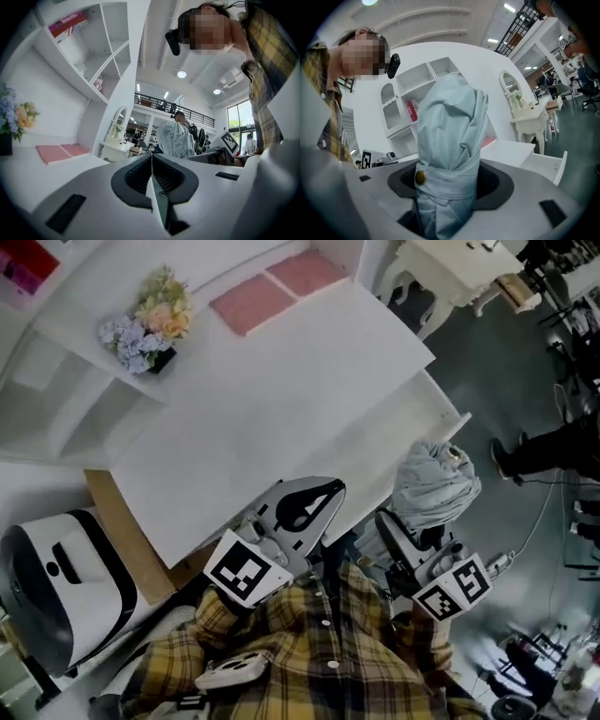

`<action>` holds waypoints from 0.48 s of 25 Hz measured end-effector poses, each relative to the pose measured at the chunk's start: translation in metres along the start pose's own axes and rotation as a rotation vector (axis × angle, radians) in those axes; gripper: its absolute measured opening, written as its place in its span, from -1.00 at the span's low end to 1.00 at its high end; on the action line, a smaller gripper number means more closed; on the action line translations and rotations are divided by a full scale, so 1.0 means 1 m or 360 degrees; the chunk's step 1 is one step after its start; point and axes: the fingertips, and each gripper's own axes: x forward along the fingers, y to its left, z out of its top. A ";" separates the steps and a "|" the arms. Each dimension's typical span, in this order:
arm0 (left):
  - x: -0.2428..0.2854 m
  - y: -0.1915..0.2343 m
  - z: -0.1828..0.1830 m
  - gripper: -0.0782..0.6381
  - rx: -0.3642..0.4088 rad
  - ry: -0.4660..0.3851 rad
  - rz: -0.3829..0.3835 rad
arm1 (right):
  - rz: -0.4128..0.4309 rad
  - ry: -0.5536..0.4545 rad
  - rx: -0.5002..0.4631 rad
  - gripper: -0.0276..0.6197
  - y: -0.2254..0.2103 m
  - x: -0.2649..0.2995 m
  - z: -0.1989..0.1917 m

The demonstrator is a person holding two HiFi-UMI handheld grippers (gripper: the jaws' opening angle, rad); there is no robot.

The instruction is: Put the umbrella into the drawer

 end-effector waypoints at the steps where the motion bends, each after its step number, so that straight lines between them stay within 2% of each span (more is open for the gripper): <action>1: 0.007 0.003 0.002 -0.71 -0.0004 -0.0003 0.0031 | 0.0030 0.0023 -0.0005 -0.01 -0.006 0.004 0.004; 6: 0.042 0.023 0.014 -0.71 0.0006 -0.0046 0.0173 | 0.0163 0.0144 -0.0028 -0.01 -0.042 0.027 0.018; 12: 0.065 0.054 0.025 -0.71 -0.0002 -0.0051 0.0401 | 0.0347 0.0267 -0.0032 -0.01 -0.075 0.062 0.037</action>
